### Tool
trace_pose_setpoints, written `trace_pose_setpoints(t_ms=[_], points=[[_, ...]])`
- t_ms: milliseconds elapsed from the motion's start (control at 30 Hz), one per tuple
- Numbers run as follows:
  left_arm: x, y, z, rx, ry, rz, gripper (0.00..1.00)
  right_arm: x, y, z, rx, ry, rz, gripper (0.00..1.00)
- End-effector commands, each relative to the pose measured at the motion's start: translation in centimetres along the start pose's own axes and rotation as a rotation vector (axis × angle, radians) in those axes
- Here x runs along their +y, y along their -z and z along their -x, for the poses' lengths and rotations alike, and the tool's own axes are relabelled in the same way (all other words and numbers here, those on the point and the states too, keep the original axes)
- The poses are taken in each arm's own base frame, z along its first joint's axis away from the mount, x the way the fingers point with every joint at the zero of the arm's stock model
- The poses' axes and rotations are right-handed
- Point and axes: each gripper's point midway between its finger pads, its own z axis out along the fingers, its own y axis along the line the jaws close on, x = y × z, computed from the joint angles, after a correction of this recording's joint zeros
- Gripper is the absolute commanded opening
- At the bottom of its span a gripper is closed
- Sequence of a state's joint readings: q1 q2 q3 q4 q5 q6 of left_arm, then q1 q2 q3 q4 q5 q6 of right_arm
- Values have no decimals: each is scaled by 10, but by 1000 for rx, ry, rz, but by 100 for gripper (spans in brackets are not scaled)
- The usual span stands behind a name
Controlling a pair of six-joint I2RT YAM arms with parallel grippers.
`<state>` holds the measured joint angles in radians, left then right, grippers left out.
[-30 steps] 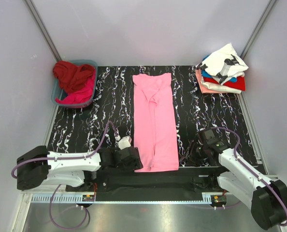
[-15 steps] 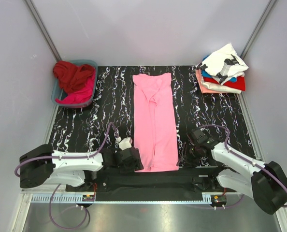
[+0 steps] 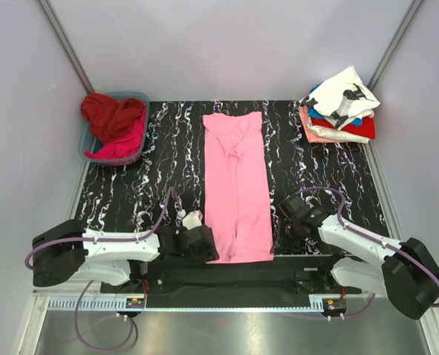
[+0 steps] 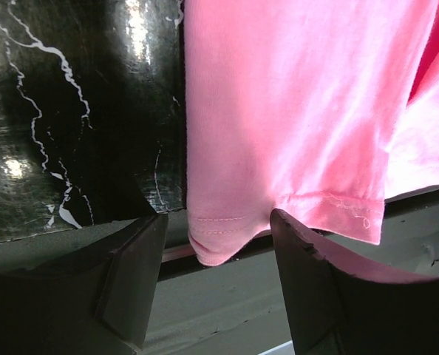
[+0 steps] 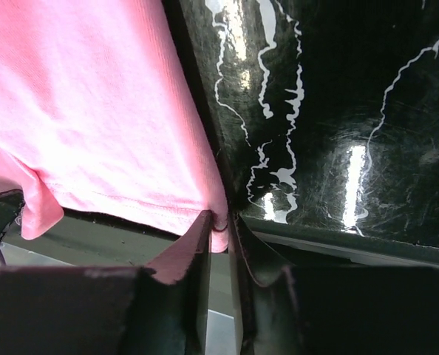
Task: Fold and stack the t-shirts
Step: Fold the tshirt
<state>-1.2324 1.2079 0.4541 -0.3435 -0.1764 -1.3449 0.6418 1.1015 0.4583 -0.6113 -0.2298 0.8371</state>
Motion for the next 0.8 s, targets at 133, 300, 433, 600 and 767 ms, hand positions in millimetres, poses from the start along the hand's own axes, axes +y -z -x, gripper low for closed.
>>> trace_pose_setpoints(t_ms=[133,300,433,600,767], points=[[-6,-7,5,-23,14,23,64,13,3,12,-54,25,14,12],[-5,-9,7,-28,10,37,58,13,3,12,-53,26,15,10],[-5,-10,8,-35,10,48,43,13,4,12,-55,31,15,5],[-4,-8,12,-58,16,49,18,13,5,13,-63,30,21,0],[-11,-2,18,-83,-2,34,0,14,10,13,-75,37,30,0]])
